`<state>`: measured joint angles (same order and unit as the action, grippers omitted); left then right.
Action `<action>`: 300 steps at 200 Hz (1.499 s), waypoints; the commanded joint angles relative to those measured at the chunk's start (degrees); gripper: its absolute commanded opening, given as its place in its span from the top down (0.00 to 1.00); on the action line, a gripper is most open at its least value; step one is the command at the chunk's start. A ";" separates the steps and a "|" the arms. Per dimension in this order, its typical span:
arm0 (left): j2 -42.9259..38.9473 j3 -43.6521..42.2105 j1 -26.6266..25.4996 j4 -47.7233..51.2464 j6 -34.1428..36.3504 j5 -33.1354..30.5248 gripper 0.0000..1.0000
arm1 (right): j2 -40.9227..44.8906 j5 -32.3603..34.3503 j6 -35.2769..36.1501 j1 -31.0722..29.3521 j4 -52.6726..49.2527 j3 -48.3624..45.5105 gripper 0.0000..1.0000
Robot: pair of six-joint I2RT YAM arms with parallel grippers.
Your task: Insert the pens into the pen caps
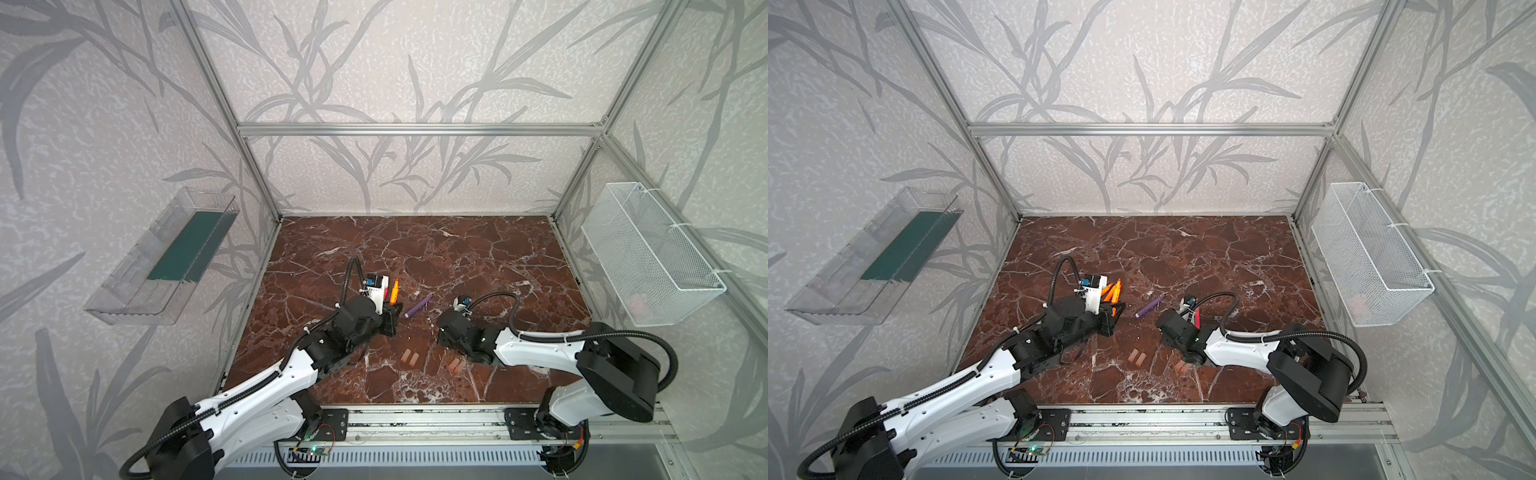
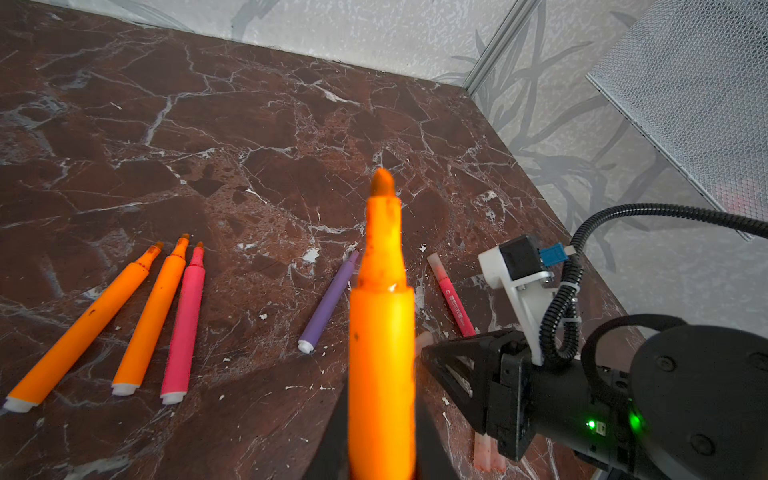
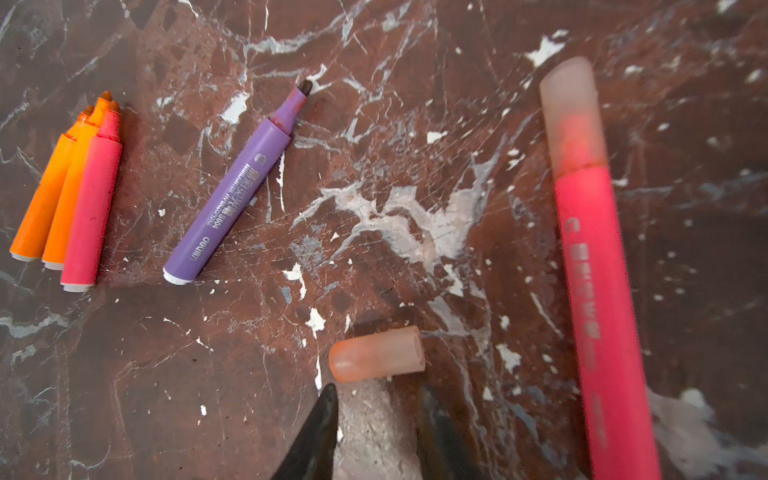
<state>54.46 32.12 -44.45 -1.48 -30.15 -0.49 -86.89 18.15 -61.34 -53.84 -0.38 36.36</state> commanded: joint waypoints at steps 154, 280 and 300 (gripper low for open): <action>-0.49 0.68 0.17 0.25 0.19 -0.30 1.00 | -10.52 4.36 2.00 1.06 -7.26 9.62 0.62; -0.65 0.68 0.21 0.33 0.35 -0.56 1.00 | -17.97 7.87 4.93 0.58 -18.45 17.70 0.77; -0.74 0.65 0.21 0.42 0.29 -0.65 1.00 | -17.66 7.64 4.67 0.58 -17.56 16.83 0.82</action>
<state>54.46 32.12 -44.45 -1.06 -30.13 -0.43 -103.33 26.22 -56.27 -53.19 -14.04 54.87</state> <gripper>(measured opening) 0.166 0.199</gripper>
